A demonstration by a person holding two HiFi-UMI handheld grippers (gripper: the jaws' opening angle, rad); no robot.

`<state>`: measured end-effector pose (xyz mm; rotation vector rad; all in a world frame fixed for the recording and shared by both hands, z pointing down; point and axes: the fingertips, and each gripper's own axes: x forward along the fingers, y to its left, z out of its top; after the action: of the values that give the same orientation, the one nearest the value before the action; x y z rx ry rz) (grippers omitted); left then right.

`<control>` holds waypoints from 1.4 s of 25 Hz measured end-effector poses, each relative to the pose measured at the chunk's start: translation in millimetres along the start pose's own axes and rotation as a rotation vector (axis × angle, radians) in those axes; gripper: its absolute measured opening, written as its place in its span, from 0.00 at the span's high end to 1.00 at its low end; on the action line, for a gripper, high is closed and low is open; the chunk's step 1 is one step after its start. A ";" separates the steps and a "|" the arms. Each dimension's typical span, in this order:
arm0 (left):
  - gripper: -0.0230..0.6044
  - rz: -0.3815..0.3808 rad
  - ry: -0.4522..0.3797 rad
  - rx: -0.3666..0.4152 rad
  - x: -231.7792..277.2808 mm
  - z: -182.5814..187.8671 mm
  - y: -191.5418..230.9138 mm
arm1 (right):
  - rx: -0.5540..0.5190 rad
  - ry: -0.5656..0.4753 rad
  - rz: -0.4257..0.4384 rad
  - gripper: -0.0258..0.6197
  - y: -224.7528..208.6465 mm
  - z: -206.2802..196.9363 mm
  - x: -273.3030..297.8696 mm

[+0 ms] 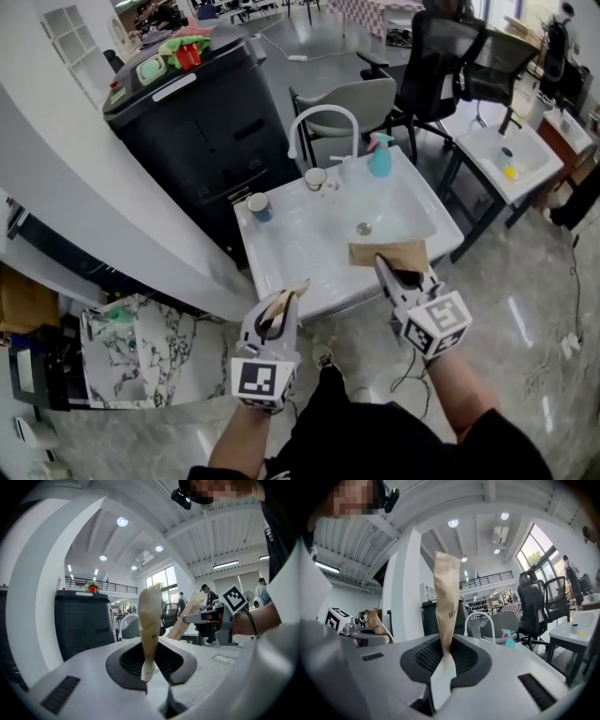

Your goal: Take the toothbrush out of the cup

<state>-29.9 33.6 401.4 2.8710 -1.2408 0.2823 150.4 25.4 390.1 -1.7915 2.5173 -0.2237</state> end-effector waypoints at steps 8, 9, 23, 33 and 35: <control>0.90 0.077 0.013 -0.005 -71.6 -12.7 -15.4 | 0.003 0.010 0.044 0.89 46.6 -12.4 -48.1; 0.90 0.086 0.012 -0.007 -80.0 -13.1 -16.1 | 0.004 0.017 0.051 0.89 52.9 -15.3 -52.1; 0.90 0.135 0.010 -0.014 -178.5 -23.7 42.9 | 0.028 0.036 0.086 0.89 161.7 -30.7 -38.6; 0.90 0.018 -0.047 -0.016 -204.9 -31.5 99.4 | 0.027 0.034 -0.025 0.89 226.7 -40.5 -23.2; 0.90 -0.005 -0.051 -0.019 -208.5 -33.1 102.9 | 0.027 0.035 -0.044 0.89 234.4 -43.7 -24.9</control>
<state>-249.7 115.9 392.3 2.8819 -1.2371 0.1973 -66.1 128.1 398.6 -1.8504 2.4871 -0.2917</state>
